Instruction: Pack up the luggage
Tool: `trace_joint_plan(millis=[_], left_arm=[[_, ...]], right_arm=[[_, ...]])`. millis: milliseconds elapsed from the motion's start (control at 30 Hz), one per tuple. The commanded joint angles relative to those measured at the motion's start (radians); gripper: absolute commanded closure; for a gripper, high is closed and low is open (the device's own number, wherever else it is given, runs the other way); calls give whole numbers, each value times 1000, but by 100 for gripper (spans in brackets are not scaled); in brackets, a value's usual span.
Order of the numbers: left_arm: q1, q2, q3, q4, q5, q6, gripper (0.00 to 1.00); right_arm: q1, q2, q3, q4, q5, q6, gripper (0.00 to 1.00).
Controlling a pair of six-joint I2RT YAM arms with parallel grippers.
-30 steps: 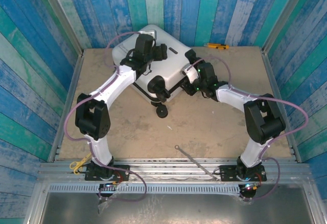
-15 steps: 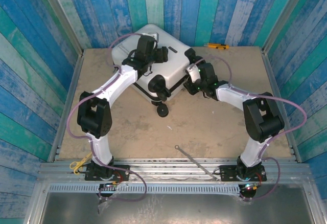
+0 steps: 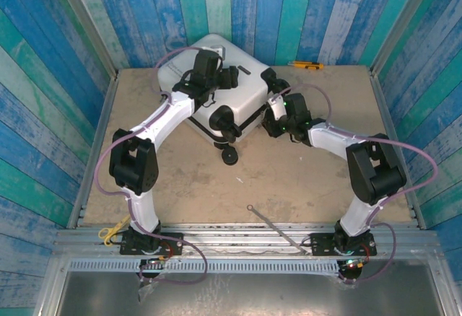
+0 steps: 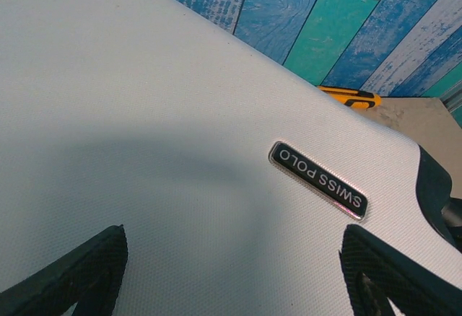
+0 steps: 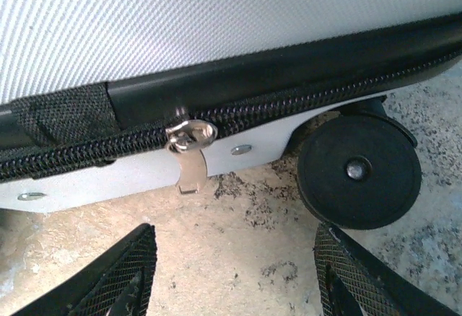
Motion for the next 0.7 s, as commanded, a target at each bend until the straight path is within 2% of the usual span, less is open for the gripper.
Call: trace_joint_plan(millis=[0,200,367,467,667], left_arm=[[1,38,26,-12,16,3,20],[1,41,23,-17,19,8,20],[1,45,22,-19,22,8,21],[1,45,19,-19,22,7,21],[1,43,8,-21,24,10,22]], right_arm=[[4,44,41,32,-22,10,40],[17,95,86,40,-17,10,41],[34,108,96,71,25,20,46],[43,110,96,92,61,26,53],[53,104,97,106,122,32,75]])
